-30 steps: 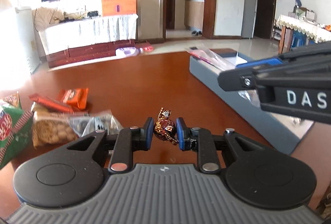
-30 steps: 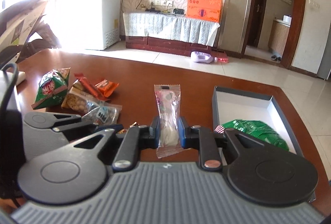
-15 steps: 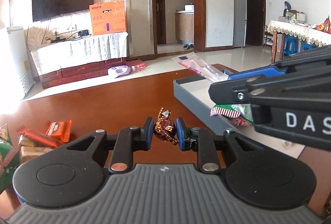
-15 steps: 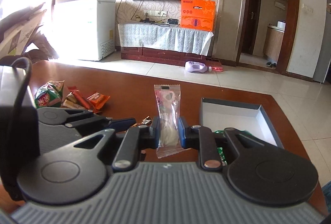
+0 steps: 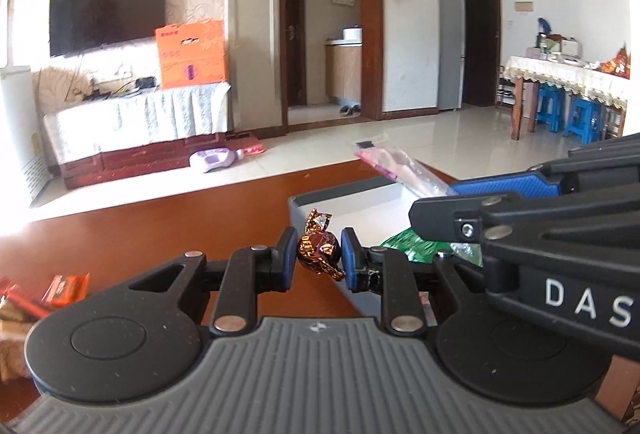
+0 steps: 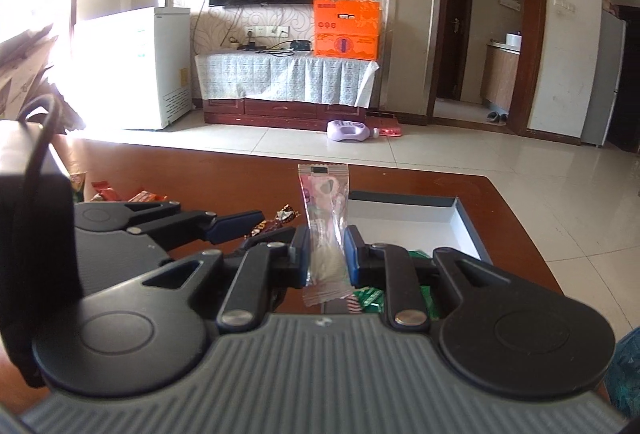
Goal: Organize snacks
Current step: 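Carry chocolate with left tool while right tool carries stick packet toward gray box, then open left tool to drop chocolate into gray box, then lower right tool into gray box and open it to release stick packet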
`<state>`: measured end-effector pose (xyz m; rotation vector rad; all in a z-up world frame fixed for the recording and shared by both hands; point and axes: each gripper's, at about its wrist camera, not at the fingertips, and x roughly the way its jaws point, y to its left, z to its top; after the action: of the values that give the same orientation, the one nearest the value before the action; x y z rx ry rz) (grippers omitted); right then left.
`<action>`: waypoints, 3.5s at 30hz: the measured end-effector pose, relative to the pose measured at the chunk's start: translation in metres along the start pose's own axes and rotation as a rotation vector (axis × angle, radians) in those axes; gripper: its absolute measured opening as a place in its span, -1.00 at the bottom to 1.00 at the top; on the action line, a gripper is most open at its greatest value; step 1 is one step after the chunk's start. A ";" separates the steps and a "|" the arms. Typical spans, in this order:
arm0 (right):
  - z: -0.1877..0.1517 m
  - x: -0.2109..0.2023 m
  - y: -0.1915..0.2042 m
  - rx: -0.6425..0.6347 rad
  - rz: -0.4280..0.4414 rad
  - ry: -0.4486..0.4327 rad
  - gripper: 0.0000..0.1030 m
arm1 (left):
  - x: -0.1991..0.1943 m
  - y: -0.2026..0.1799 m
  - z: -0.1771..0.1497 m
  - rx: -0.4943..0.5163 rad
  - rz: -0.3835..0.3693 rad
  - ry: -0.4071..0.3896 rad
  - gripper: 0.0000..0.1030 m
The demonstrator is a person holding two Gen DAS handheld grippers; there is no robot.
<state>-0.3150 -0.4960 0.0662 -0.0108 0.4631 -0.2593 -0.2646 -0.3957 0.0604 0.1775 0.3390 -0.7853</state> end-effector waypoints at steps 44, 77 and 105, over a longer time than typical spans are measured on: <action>-0.007 0.012 -0.055 0.106 -0.113 0.010 -0.59 | 0.141 -0.064 0.026 0.042 -0.122 0.051 -0.03; -0.015 0.031 -0.053 0.134 -0.150 0.036 -0.58 | 0.048 -0.065 -0.016 0.175 -0.225 0.033 0.77; -0.018 0.012 -0.031 0.089 -0.206 -0.031 0.19 | 0.024 -0.057 -0.009 0.108 -0.200 -0.011 0.79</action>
<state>-0.3202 -0.5279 0.0472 0.0246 0.4199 -0.4814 -0.2918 -0.4486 0.0413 0.2433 0.3072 -1.0027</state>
